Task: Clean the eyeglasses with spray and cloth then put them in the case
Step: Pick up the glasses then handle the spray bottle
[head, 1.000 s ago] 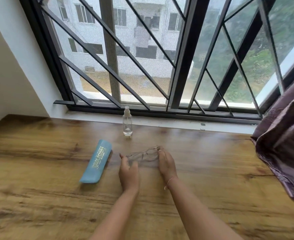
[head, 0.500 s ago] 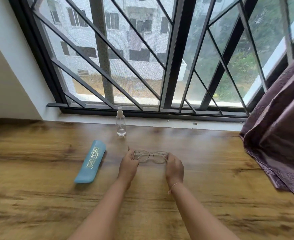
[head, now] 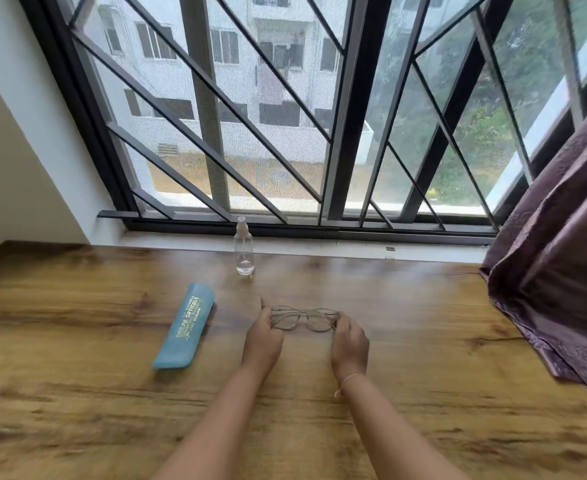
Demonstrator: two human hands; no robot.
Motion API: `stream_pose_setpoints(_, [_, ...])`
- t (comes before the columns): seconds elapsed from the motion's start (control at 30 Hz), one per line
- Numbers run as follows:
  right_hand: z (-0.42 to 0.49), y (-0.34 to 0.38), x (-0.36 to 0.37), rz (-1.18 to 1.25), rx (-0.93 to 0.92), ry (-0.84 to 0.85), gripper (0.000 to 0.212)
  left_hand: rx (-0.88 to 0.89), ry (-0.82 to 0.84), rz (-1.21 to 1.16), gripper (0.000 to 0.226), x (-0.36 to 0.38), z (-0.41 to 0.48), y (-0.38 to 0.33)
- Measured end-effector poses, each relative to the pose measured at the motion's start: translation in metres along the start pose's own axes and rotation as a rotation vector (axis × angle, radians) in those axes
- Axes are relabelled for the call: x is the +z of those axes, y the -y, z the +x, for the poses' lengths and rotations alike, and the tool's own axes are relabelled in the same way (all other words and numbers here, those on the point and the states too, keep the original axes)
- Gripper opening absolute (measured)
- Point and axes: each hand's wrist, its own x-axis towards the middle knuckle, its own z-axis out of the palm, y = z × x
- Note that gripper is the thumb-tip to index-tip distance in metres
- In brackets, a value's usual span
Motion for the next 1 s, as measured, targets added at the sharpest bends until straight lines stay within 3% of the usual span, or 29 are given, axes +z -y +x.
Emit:
stream_pose_setpoints(0.13, [0.000, 0.003, -0.003, -0.023, -0.042, -0.044, 0.058, -0.014, -0.006, -0.075, 0.073, -0.002, 0.000, 0.000])
stream_pose_setpoints(0.23, [0.007, 0.009, -0.001, -0.148, -0.084, -0.124, 0.069, -0.058, -0.060, -0.164, 0.059, -0.010, 0.004, 0.001])
stream_pose_setpoints(0.33, [0.016, 0.029, 0.008, -0.262, -0.102, -0.120, 0.043, -0.055, -0.126, -0.181, 0.062, -0.026, 0.010, -0.007])
stream_pose_setpoints(0.43, [0.024, 0.061, 0.032, -0.272, -0.210, 0.041, 0.033, -0.022, -0.174, -0.174, 0.063, -0.045, 0.025, -0.022])
stream_pose_setpoints(0.53, [0.030, 0.085, 0.063, -0.245, -0.243, 0.277, 0.039, 0.007, -0.192, -0.134, 0.022, -0.058, 0.044, -0.034])
stream_pose_setpoints(0.57, [0.033, 0.093, 0.075, -0.229, -0.222, 0.364, 0.046, 0.005, -0.186, -0.125, 0.020, -0.062, 0.054, -0.038])
stream_pose_setpoints(0.6, [0.034, 0.101, 0.084, -0.216, -0.194, 0.442, 0.052, 0.005, -0.169, -0.122, 0.020, -0.066, 0.062, -0.039])
stream_pose_setpoints(0.7, [0.040, 0.114, 0.116, -0.201, -0.103, 0.592, 0.061, -0.023, -0.109, -0.128, 0.065, -0.070, 0.088, -0.037])
stream_pose_setpoints(1.0, [0.052, 0.107, 0.145, -0.049, -0.090, 0.567, 0.026, -0.049, -0.071, -0.109, 0.062, -0.068, 0.129, -0.001])
